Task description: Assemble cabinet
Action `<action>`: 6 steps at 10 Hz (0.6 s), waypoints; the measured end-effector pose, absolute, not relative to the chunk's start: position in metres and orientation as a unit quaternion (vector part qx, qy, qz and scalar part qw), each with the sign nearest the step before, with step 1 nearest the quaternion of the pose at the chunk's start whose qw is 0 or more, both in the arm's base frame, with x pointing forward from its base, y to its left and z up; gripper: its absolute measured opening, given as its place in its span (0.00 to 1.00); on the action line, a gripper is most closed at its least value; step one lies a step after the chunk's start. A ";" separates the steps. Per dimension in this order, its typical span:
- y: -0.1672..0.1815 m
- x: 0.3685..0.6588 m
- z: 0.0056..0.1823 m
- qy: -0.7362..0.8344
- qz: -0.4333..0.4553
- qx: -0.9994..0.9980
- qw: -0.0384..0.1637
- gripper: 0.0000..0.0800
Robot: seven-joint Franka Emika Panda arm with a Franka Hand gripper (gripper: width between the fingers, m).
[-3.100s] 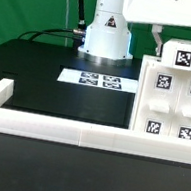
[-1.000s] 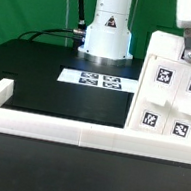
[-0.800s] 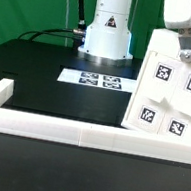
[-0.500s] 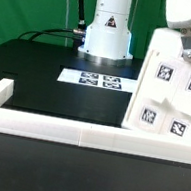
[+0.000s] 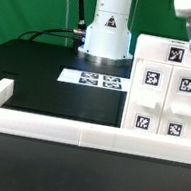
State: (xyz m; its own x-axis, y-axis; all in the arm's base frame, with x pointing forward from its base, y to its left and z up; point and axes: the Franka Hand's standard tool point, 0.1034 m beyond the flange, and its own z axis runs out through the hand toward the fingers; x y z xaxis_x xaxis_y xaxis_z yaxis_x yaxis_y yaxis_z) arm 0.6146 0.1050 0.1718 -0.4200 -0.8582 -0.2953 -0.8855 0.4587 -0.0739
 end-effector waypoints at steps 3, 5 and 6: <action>0.112 0.624 0.191 0.839 0.048 -0.517 0.164 1.00; 0.114 0.623 0.189 0.836 0.047 -0.521 0.163 1.00; 0.114 0.623 0.188 0.836 0.047 -0.522 0.163 1.00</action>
Offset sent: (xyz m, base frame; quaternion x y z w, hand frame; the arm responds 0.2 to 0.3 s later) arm 0.0063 0.0197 0.0000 -0.0232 -0.0096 0.0304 0.9992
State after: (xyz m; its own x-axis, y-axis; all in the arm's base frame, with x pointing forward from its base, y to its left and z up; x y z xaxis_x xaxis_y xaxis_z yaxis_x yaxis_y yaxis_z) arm 0.6227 0.1143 0.1883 -0.4019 -0.8575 -0.3213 -0.8883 0.4503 -0.0907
